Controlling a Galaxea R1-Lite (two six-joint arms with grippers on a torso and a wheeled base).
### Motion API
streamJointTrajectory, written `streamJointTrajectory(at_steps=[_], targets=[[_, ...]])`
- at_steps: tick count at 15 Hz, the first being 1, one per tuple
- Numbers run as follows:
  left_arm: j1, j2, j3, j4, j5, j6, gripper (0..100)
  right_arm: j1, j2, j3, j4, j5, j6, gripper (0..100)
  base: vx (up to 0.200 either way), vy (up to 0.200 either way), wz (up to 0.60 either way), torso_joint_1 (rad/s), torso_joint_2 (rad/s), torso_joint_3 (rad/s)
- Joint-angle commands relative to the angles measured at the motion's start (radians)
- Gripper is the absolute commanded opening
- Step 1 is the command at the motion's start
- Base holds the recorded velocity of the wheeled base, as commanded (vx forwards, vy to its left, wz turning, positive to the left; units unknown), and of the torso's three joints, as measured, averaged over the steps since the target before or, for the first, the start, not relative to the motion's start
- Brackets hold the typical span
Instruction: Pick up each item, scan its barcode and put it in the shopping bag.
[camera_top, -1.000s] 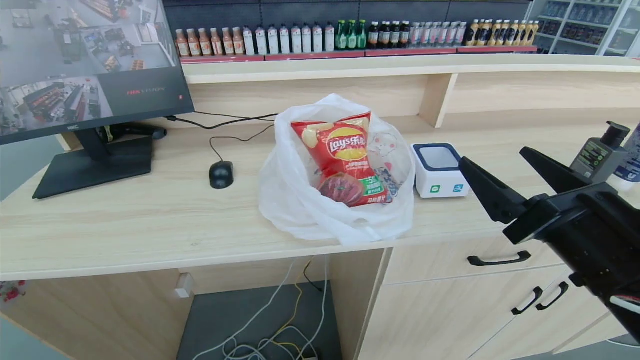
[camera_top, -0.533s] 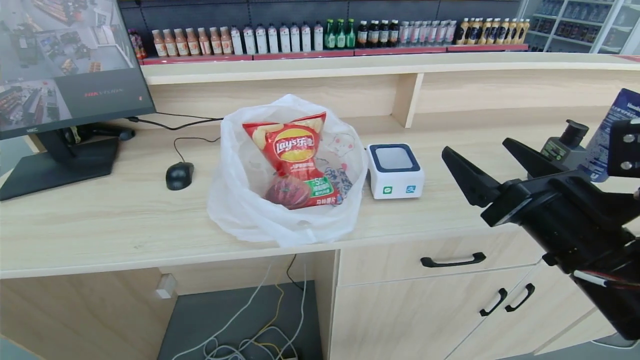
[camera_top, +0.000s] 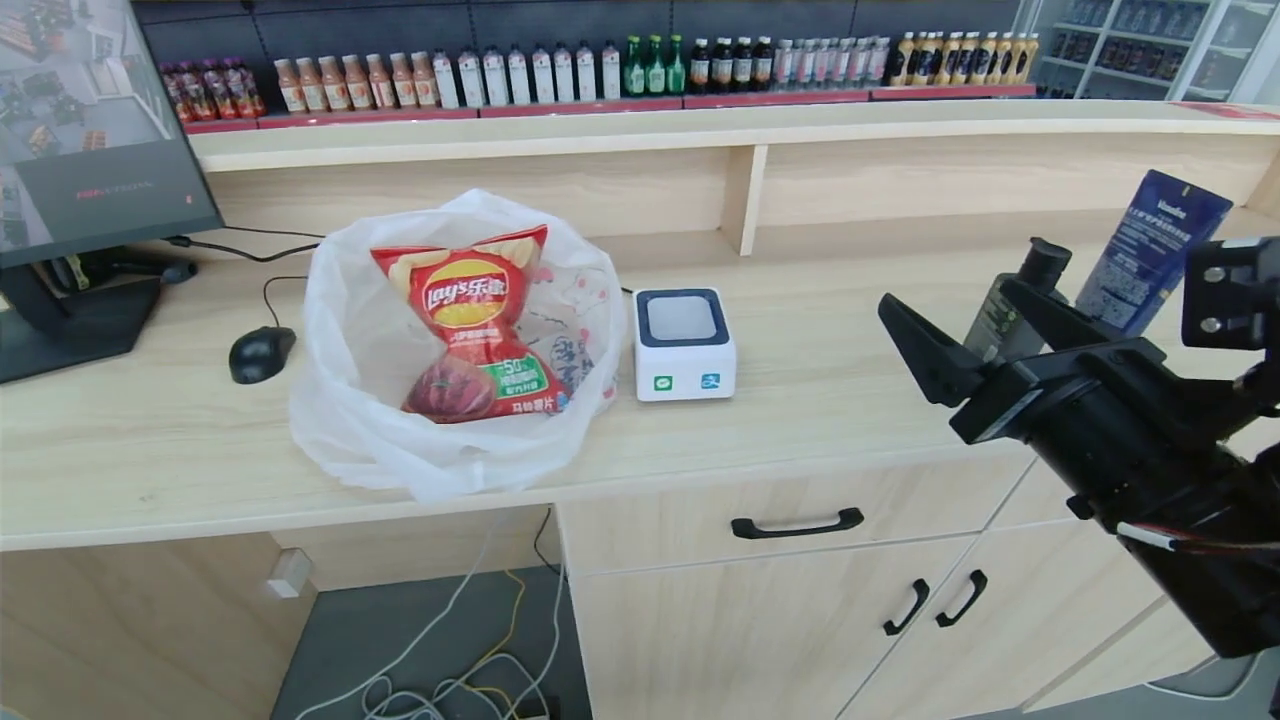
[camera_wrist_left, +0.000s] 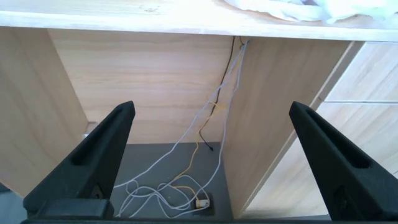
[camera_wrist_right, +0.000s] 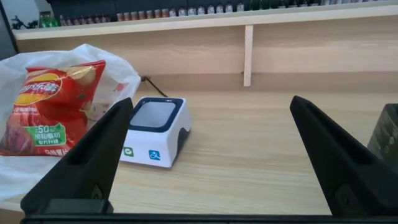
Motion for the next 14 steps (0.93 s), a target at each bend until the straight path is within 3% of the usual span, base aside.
streamJointTrajectory(at_steps=[1,8,14], targets=[[0.000,0.000,0.000,0.000,0.000,0.000,100,-0.001,0.015,-0.001,-0.001,0.000,0.000,100,0.000,-0.200,0.00,0.002,0.01,0.002],[0.000,0.000,0.000,0.000,0.000,0.000,100,-0.002,0.023,0.002,-0.002,0.000,0.003,100,0.000,-0.200,0.00,0.003,0.00,0.005],[0.000,0.000,0.000,0.000,0.000,0.003,100,-0.017,0.021,0.009,-0.004,0.002,0.004,100,0.000,0.000,0.00,0.000,0.00,0.000]])
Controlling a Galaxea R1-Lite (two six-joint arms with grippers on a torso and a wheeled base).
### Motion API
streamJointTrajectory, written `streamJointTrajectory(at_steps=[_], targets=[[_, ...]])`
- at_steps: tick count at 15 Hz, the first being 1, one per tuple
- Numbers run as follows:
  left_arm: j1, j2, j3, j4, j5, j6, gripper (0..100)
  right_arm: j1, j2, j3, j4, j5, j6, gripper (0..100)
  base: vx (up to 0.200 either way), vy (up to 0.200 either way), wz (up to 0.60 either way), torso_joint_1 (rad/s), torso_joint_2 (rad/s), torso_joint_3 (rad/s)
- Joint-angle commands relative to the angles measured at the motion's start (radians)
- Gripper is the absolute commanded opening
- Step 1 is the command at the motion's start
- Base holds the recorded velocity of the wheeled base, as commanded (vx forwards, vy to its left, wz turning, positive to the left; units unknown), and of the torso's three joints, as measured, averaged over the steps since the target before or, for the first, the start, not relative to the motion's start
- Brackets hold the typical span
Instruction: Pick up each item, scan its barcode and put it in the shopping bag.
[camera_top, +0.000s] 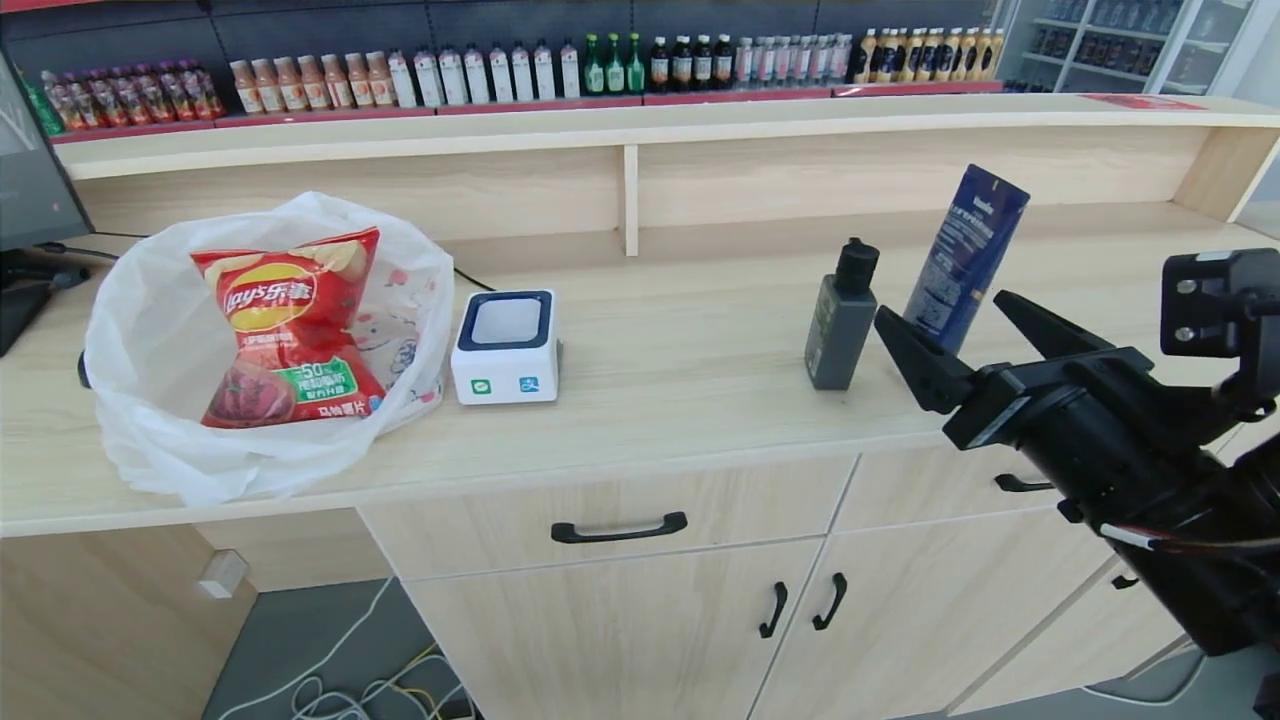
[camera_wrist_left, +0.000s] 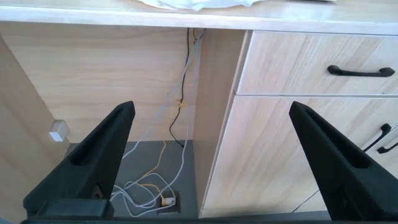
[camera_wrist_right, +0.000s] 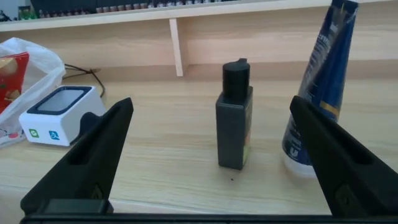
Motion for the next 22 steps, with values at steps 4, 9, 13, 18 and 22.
streamJointTrajectory(at_steps=[4,9,13,18,22], targets=[[0.000,0.000,0.000,0.001,0.001,0.009,100,-0.001,-0.006,0.030,0.001,0.001,-0.001,100,0.000,0.000,0.00,0.000,0.00,0.000],[0.000,0.000,0.000,0.001,0.001,0.009,100,0.001,0.069,-0.046,0.001,-0.006,-0.001,100,0.000,0.000,0.00,0.000,0.00,0.000],[0.000,0.000,0.000,0.001,0.001,0.009,100,0.017,0.174,-0.169,-0.003,-0.102,-0.018,100,0.000,0.000,0.00,0.000,0.00,0.000],[-0.002,0.000,0.000,0.001,0.001,0.009,100,0.020,0.266,-0.243,0.001,-0.125,-0.016,100,0.000,0.000,0.00,0.000,0.00,0.000],[0.000,0.000,0.000,0.001,0.001,0.009,100,0.014,0.353,-0.335,-0.001,-0.132,-0.014,100,0.000,0.000,0.00,0.000,0.00,0.000]])
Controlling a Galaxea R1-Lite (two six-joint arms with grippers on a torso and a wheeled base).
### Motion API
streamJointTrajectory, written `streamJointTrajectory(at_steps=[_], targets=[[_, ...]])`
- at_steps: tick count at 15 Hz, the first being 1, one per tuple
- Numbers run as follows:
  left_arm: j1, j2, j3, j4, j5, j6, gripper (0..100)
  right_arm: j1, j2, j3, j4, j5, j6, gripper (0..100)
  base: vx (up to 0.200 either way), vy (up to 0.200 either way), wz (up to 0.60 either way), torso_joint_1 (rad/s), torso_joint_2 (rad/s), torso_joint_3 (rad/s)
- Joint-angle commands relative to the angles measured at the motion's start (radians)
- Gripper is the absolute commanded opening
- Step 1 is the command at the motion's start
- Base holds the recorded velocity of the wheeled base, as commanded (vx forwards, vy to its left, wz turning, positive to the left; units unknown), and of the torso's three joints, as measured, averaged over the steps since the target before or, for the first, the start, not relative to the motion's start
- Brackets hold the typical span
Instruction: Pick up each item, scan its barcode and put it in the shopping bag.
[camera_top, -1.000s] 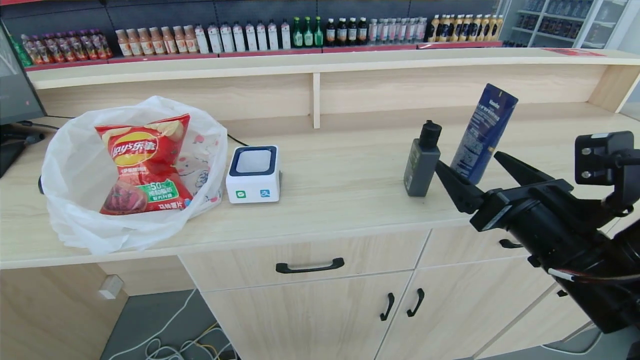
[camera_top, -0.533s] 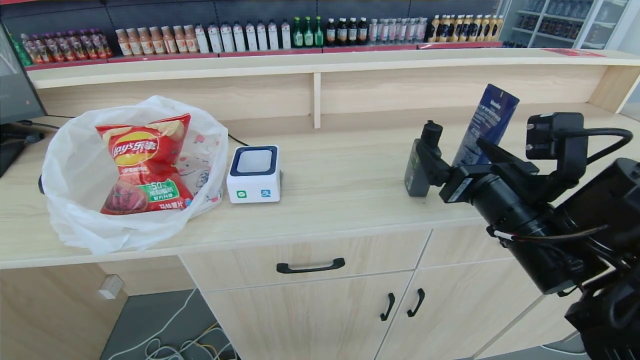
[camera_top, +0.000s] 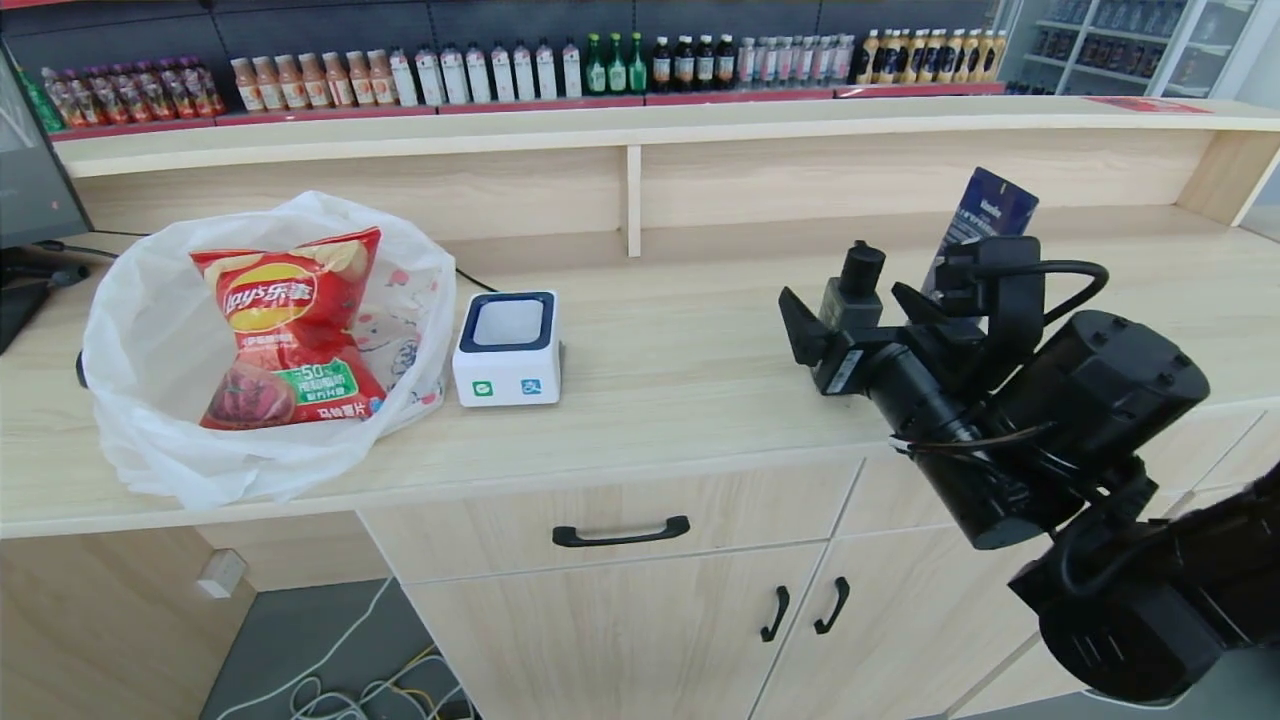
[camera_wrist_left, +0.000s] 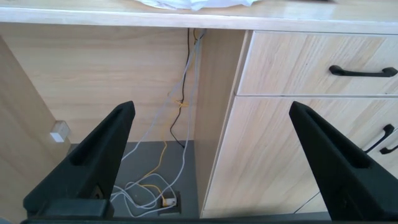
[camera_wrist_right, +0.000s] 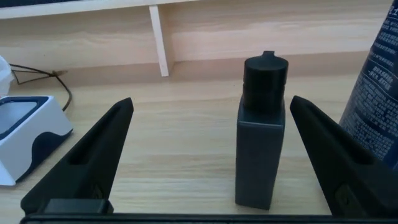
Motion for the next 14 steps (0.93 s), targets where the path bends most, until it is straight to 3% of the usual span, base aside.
streamJointTrajectory(at_steps=[1,14], targets=[[0.000,0.000,0.000,0.000,0.000,0.000,100,-0.002,0.070,-0.059,-0.002,-0.007,-0.001,100,0.000,0.000,0.00,0.000,0.00,0.000],[0.000,0.000,0.000,0.000,0.000,0.000,100,-0.114,0.162,-0.141,0.009,-0.001,0.030,100,0.000,0.000,0.00,0.000,0.00,0.000]])
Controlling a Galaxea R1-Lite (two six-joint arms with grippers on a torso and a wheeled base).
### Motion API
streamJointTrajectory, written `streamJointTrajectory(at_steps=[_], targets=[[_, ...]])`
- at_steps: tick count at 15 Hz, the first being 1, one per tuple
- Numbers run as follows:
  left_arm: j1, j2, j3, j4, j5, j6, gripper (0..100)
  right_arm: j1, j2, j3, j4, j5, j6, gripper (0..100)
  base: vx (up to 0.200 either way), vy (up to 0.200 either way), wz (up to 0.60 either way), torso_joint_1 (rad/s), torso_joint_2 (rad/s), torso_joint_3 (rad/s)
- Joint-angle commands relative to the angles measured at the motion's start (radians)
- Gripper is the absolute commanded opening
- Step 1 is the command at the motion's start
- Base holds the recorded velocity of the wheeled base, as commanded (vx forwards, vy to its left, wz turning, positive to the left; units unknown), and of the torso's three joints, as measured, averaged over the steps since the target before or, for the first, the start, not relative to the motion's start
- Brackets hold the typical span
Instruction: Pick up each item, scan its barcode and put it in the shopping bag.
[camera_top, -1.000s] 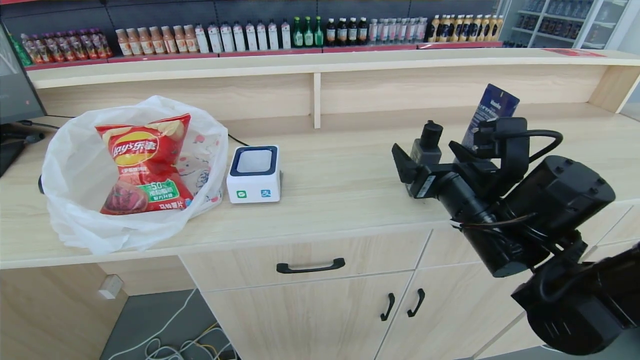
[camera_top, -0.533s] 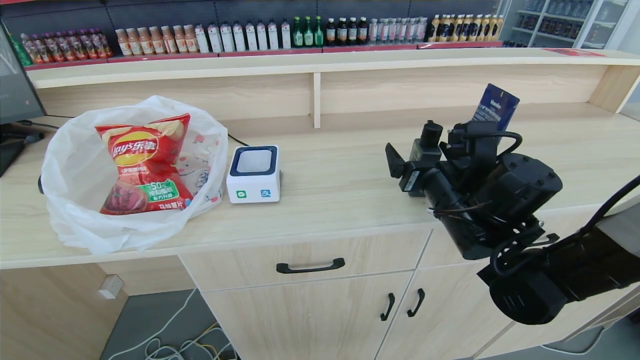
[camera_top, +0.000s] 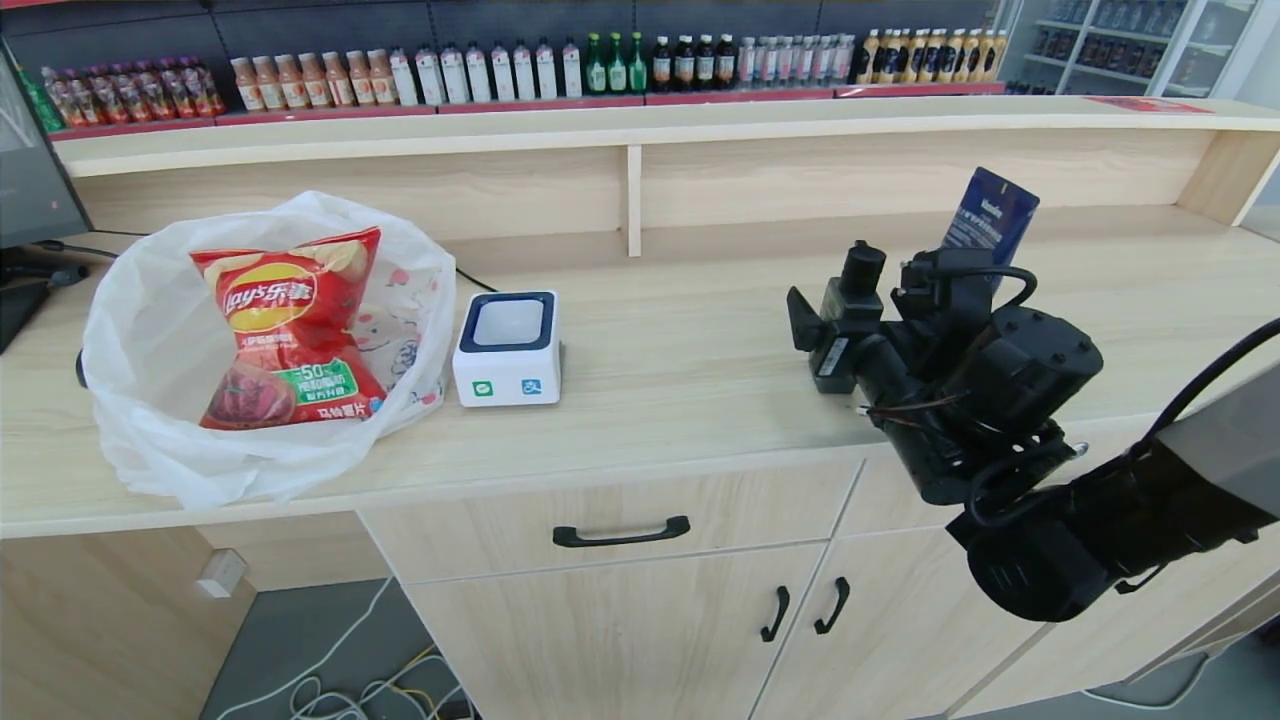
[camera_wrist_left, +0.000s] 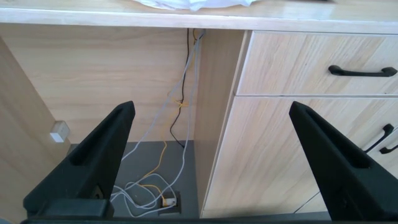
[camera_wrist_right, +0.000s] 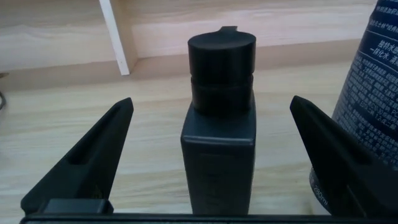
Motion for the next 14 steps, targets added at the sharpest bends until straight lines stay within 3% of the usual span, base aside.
streamJointTrajectory(at_steps=[1,14], targets=[[0.000,0.000,0.000,0.000,0.000,0.000,100,-0.013,0.022,-0.014,0.006,-0.001,0.006,100,0.000,0.000,0.00,0.000,0.00,0.000],[0.000,0.000,0.000,0.000,0.000,0.000,100,-0.042,0.097,-0.057,0.007,0.002,0.023,100,0.000,0.000,0.00,0.000,0.00,0.000]])
